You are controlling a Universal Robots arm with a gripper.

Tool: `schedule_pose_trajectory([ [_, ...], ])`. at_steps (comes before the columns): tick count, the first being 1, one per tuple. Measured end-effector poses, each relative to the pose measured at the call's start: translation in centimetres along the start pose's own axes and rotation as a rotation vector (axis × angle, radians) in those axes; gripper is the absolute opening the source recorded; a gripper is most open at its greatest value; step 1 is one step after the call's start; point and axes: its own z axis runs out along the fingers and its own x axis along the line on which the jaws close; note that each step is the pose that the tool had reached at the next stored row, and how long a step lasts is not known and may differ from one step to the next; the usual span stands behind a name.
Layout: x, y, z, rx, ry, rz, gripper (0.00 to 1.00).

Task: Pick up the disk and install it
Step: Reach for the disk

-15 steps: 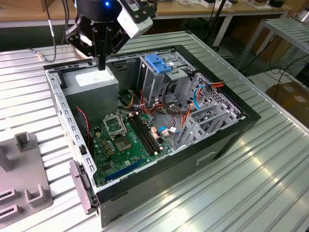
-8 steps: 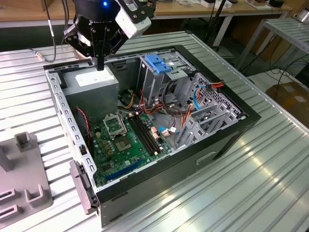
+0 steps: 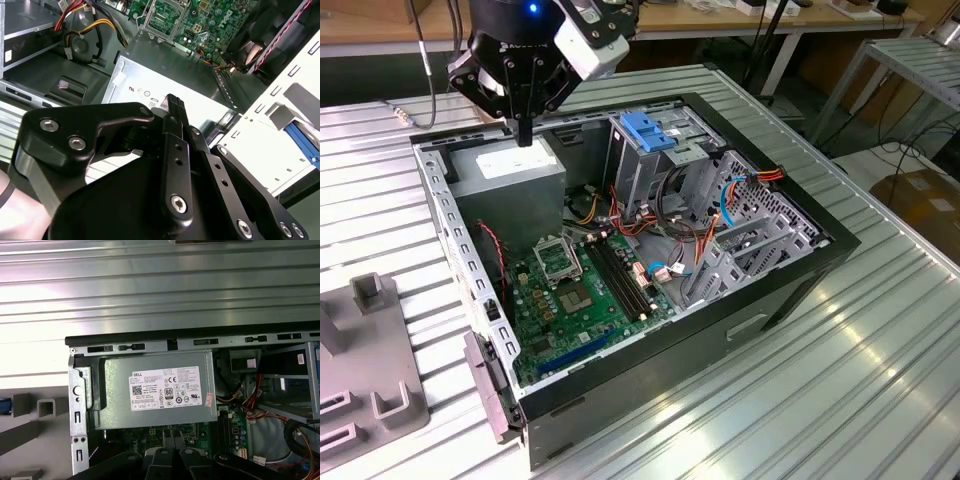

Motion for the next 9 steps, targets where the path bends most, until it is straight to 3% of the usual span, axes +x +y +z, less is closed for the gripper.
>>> schedule_pose_trajectory([
  [9, 0.35, -0.03, -0.01, 0.0, 0.0, 0.0, 0.1],
])
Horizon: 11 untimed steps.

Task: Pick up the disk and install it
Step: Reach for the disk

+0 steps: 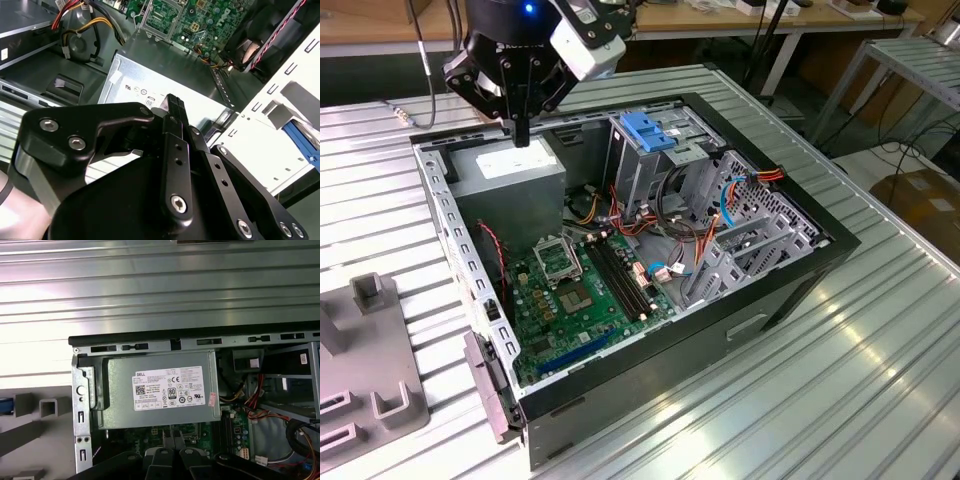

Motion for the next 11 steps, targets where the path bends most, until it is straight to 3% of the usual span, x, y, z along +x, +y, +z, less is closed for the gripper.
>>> schedule_pose_trajectory([
  [11, 0.56, -0.04, -0.02, 0.0, 0.0, 0.0, 0.1],
])
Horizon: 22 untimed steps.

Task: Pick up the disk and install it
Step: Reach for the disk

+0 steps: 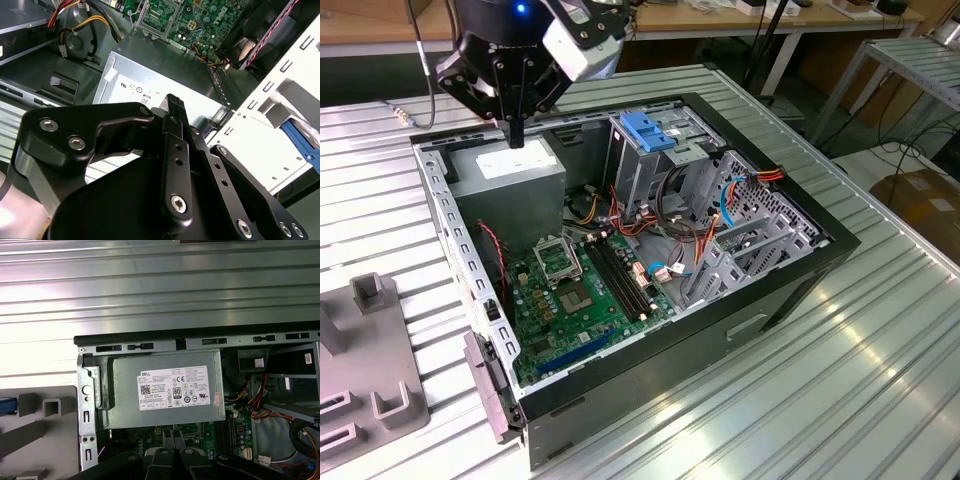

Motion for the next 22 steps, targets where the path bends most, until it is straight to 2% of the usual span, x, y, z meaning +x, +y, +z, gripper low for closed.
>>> schedule_pose_trajectory([
  [22, 1.01, -0.08, -0.03, 0.0, 0.0, 0.0, 0.1],
])
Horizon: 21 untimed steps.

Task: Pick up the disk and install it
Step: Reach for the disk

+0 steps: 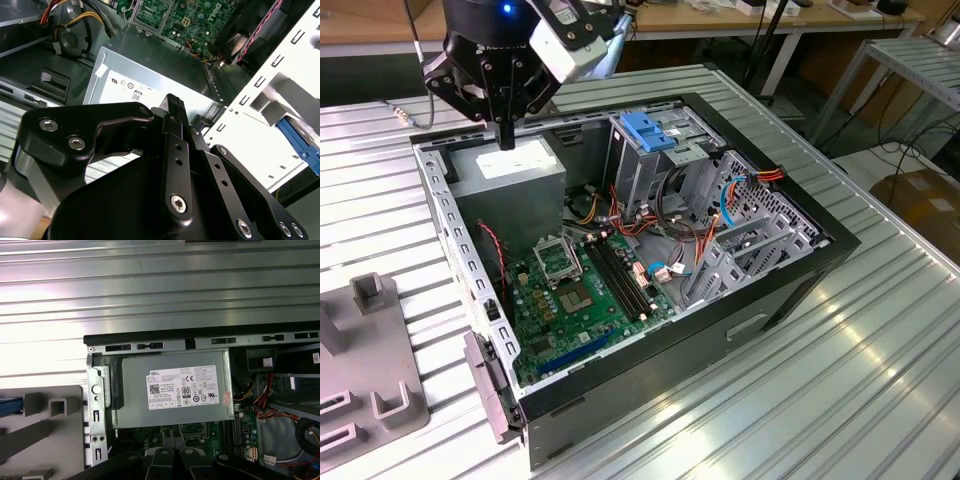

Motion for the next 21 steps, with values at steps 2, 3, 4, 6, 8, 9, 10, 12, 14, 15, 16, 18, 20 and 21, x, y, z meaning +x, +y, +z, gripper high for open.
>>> schedule_pose_trajectory([
  [2, 0.12, -0.01, 0.0, 0.0, 0.0, 0.0, 0.1],
  [3, 0.16, -0.01, 0.0, -0.0001, 0.0, 0.0, 0.1],
  [4, 0.22, -0.02, 0.0, 0.0, -0.0001, 0.0, 0.1],
  [6, 0.37, -0.03, -0.01, 0.0, 0.0, 0.0, 0.1],
  [8, 0.59, -0.04, -0.02, 0.0, 0.0, 0.0, 0.1],
  [9, 0.66, -0.05, -0.02, 0.0, 0.0, 0.0, 0.1],
  [10, 0.71, -0.05, -0.02, 0.0, 0.0, 0.0, 0.1],
  [12, 0.82, -0.06, -0.02, -0.0001, 0.0, 0.0, 0.1],
  [14, 0.94, -0.07, -0.02, -0.0001, 0.0, 0.0, 0.1],
  [15, 1.02, -0.08, -0.03, 0.0, 0.0, 0.0, 0.1],
  [16, 1.07, -0.08, -0.03, 0.0, 0.0, 0.0, 0.1],
  [18, 1.19, -0.09, -0.03, 0.0, 0.0, 0.0, 0.1],
  [20, 1.29, -0.1, -0.04, 0.0, 0.0, 0.0, 0.1],
  [21, 1.34, -0.1, -0.04, 0.0, 0.0, 0.0, 0.1],
])
